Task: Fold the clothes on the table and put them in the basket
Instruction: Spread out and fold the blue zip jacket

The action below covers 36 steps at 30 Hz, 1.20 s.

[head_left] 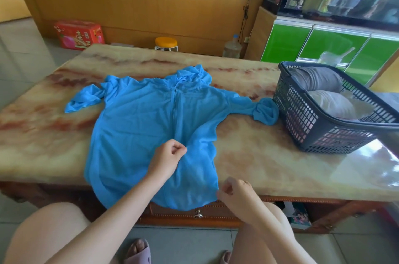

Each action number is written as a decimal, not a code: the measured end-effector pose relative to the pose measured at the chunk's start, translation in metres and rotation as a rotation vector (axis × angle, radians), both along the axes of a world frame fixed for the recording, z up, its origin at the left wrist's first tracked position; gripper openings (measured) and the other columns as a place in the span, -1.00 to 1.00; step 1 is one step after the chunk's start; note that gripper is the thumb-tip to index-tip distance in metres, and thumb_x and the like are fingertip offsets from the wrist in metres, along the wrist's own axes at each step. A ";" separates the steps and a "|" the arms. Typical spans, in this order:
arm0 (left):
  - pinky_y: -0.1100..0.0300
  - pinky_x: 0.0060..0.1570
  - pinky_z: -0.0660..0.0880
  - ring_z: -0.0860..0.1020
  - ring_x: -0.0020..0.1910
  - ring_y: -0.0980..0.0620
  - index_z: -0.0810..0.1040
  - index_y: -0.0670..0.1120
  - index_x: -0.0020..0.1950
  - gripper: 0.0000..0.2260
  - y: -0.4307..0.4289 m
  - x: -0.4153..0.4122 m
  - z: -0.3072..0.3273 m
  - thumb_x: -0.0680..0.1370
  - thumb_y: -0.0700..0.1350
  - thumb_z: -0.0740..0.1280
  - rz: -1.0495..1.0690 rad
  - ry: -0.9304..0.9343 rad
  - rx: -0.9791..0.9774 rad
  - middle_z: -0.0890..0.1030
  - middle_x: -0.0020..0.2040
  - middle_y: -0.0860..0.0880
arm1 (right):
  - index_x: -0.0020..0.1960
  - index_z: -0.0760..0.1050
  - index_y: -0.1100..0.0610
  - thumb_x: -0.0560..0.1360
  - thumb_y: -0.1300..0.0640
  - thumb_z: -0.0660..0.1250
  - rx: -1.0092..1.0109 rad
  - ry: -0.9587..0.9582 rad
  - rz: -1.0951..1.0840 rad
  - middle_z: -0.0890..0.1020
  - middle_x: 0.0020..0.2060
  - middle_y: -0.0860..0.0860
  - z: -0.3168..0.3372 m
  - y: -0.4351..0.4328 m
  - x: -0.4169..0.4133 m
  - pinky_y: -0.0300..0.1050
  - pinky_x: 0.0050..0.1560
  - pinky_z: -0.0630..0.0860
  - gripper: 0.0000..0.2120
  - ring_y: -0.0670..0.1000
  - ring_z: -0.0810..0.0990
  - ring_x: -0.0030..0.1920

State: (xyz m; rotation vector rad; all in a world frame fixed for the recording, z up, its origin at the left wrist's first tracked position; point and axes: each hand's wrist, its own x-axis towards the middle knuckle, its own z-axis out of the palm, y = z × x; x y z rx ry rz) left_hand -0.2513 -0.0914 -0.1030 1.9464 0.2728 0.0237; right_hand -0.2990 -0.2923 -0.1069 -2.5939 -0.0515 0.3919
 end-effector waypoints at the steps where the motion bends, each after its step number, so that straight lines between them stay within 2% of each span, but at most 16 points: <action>1: -0.05 -0.06 0.57 0.60 -0.14 -0.03 0.52 0.04 -0.22 -0.87 -0.004 -0.002 -0.003 0.50 -0.13 0.38 -0.018 -0.024 0.047 0.62 -0.20 0.04 | -0.15 0.45 0.05 0.44 0.04 0.30 0.068 -0.060 -0.054 0.53 -0.16 -0.08 -0.001 0.000 0.004 -0.13 -0.05 0.35 -0.91 0.05 0.44 0.03; 3: 0.08 -0.06 0.53 0.57 -0.17 0.04 0.50 0.08 -0.21 -0.83 -0.012 -0.008 -0.004 0.48 -0.15 0.41 -0.053 -0.086 0.147 0.56 -0.18 0.13 | -0.04 0.52 0.06 0.44 0.07 0.35 0.220 -0.176 -0.186 0.54 -0.12 -0.07 -0.007 0.002 0.018 -0.12 0.01 0.38 -0.88 0.06 0.45 0.04; 6: 0.21 -0.08 0.41 0.50 -0.12 0.14 0.54 0.04 -0.08 -0.89 -0.019 -0.013 -0.004 0.48 -0.15 0.41 -0.064 -0.194 0.322 0.45 -0.07 0.15 | 0.10 0.57 0.08 0.49 0.06 0.34 0.210 -0.296 -0.251 0.54 -0.13 -0.05 -0.014 0.007 0.041 -0.14 0.00 0.34 -0.78 0.06 0.41 0.02; 9: 0.28 -0.11 0.36 0.43 -0.04 0.13 0.58 0.01 -0.02 -0.91 -0.025 -0.013 -0.002 0.49 -0.11 0.40 -0.053 -0.273 0.424 0.43 -0.02 0.12 | 0.07 0.59 0.04 0.49 0.03 0.34 0.152 -0.314 -0.267 0.57 -0.07 0.00 -0.018 0.017 0.055 -0.15 0.02 0.32 -0.81 0.07 0.38 0.02; 12: 0.42 -0.28 0.28 0.47 -0.05 0.17 0.58 0.02 0.02 -0.91 -0.033 -0.007 0.003 0.53 -0.07 0.36 -0.065 -0.216 0.382 0.43 0.00 0.14 | 0.04 0.60 0.04 0.49 0.11 0.31 0.082 -0.360 -0.223 0.59 -0.03 -0.01 -0.022 0.027 0.056 -0.14 0.06 0.34 -0.84 0.07 0.38 0.04; 14: 0.34 -0.26 0.29 0.50 -0.04 0.16 0.57 0.01 0.06 -0.89 -0.036 0.000 0.004 0.55 -0.08 0.33 -0.070 -0.185 0.382 0.44 0.03 0.13 | 0.03 0.61 0.06 0.49 0.16 0.27 0.049 -0.389 -0.208 0.59 -0.02 -0.01 -0.025 0.030 0.054 -0.13 0.08 0.32 -0.82 0.08 0.39 0.05; 19: 0.17 0.01 0.44 0.51 0.04 0.06 0.56 -0.02 0.12 -0.84 -0.035 0.006 -0.003 0.55 -0.10 0.33 -0.101 -0.125 0.437 0.47 0.13 0.05 | 0.03 0.58 0.13 0.55 0.19 0.15 -0.077 -0.392 -0.124 0.57 0.00 0.05 -0.023 0.029 0.059 -0.11 0.09 0.27 -0.77 0.11 0.40 0.09; 21: 0.26 0.06 0.37 0.48 0.09 0.05 0.56 -0.04 0.15 -0.80 -0.033 0.005 -0.008 0.54 -0.13 0.35 -0.103 -0.147 0.458 0.46 0.15 0.04 | -0.02 0.55 0.17 0.57 0.19 0.13 -0.090 -0.382 -0.112 0.57 -0.02 0.08 -0.022 0.028 0.060 -0.09 0.05 0.27 -0.78 0.13 0.41 0.07; 23: 0.37 -0.04 0.26 0.44 0.06 0.08 0.56 -0.05 0.16 -0.79 -0.030 0.006 -0.010 0.52 -0.15 0.37 -0.102 -0.155 0.452 0.44 0.14 0.04 | -0.06 0.51 0.19 0.58 0.18 0.16 -0.002 -0.363 -0.143 0.58 -0.06 0.09 -0.022 0.024 0.056 -0.07 0.02 0.29 -0.83 0.13 0.43 0.03; 25: 0.40 -0.13 0.20 0.40 -0.04 0.12 0.57 -0.04 0.14 -0.79 -0.028 0.007 -0.010 0.51 -0.18 0.38 -0.107 -0.134 0.424 0.43 0.08 0.04 | -0.09 0.45 0.17 0.58 0.17 0.21 0.182 -0.322 -0.215 0.58 -0.14 0.07 -0.020 0.012 0.047 -0.06 -0.08 0.32 -0.89 0.11 0.45 -0.04; 28: 0.39 -0.17 0.20 0.37 -0.12 0.11 0.60 -0.03 0.08 -0.80 -0.028 0.009 -0.012 0.49 -0.23 0.38 -0.112 -0.120 0.382 0.44 0.00 0.04 | -0.13 0.43 0.23 0.54 0.23 0.28 0.466 -0.241 -0.337 0.56 -0.26 0.05 -0.014 -0.017 0.023 -0.26 -0.29 0.34 -0.90 0.05 0.47 -0.21; 30: 0.35 -0.16 0.23 0.37 -0.15 0.11 0.61 -0.02 0.06 -0.81 -0.030 0.012 -0.012 0.49 -0.23 0.37 -0.122 -0.112 0.376 0.43 -0.03 0.04 | -0.15 0.47 0.19 0.51 0.26 0.33 0.493 -0.193 -0.301 0.60 -0.26 0.06 -0.011 -0.035 0.008 -0.33 -0.31 0.36 -0.93 0.02 0.51 -0.24; 33: 0.28 -0.14 0.29 0.43 -0.13 0.09 0.60 0.00 0.07 -0.83 -0.036 0.017 -0.009 0.50 -0.17 0.38 -0.143 -0.094 0.383 0.42 -0.01 0.05 | -0.17 0.50 0.04 0.47 0.16 0.39 0.415 -0.138 -0.248 0.63 -0.25 -0.01 -0.008 -0.047 0.002 -0.20 -0.22 0.45 -0.92 -0.01 0.57 -0.22; 36: 0.24 -0.08 0.34 0.41 -0.12 0.08 0.58 0.01 0.11 -0.77 -0.043 0.018 -0.007 0.46 -0.09 0.44 -0.136 -0.098 0.374 0.40 0.05 0.05 | -0.02 0.53 0.04 0.43 0.06 0.45 0.416 -0.211 -0.265 0.58 -0.18 -0.06 -0.006 -0.044 0.015 -0.14 -0.13 0.46 -0.84 -0.04 0.52 -0.17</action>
